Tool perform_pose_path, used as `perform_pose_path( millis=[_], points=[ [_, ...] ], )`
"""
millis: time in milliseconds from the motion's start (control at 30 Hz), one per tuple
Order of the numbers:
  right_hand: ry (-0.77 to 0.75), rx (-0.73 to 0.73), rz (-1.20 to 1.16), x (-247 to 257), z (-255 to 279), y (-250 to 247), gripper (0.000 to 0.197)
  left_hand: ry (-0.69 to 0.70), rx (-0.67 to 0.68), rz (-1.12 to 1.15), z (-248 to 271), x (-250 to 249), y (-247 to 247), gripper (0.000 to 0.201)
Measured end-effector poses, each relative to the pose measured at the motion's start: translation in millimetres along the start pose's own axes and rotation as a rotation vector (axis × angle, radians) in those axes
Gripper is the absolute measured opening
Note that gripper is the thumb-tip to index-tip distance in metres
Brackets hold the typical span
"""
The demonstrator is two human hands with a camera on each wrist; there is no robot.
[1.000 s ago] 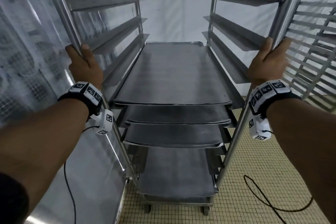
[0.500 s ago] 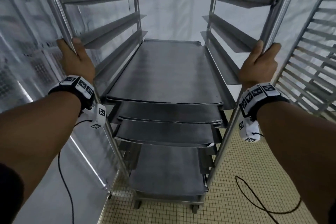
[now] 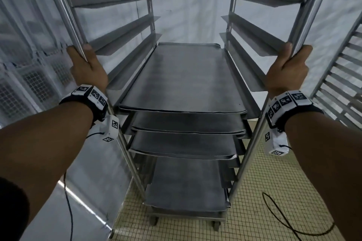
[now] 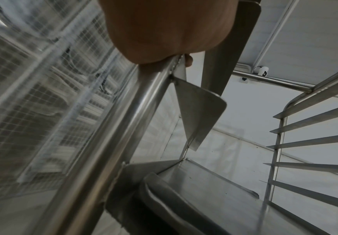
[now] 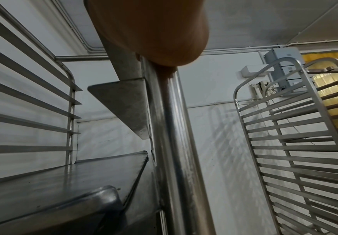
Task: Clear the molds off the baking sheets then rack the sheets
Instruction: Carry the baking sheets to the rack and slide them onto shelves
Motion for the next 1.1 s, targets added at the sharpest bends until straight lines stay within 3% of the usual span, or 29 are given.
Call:
perform_pose_path(
  millis=[67,200,500,1100],
  points=[
    [0.005,-0.019,0.007,-5.5,-11.3,18.3,0.058,0.019,-0.006,-0.004,-8.7,3.1,19.5,0.039],
    [0.004,-0.03,0.014,-13.5,-31.8,55.9,0.058,0.034,-0.002,0.006,-37.9,20.2,61.1,0.022],
    [0.025,-0.065,0.05,-31.1,-70.8,125.1,0.059,0.029,0.022,0.027,-88.5,47.3,140.9,0.05],
    [0.004,0.004,-0.022,-89.7,-176.3,238.7,0.053,0.026,-0.051,0.034,-140.8,65.2,296.6,0.048]
  ],
)
Point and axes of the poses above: each hand's wrist, its own z-axis away from the middle knuckle, its own y-axis out of the palm, x = y × z, the point moved 1 cm from there along -z, towards the middle knuckle, and after that the axes turned 3 degrees about x, right-handed, at the moved point
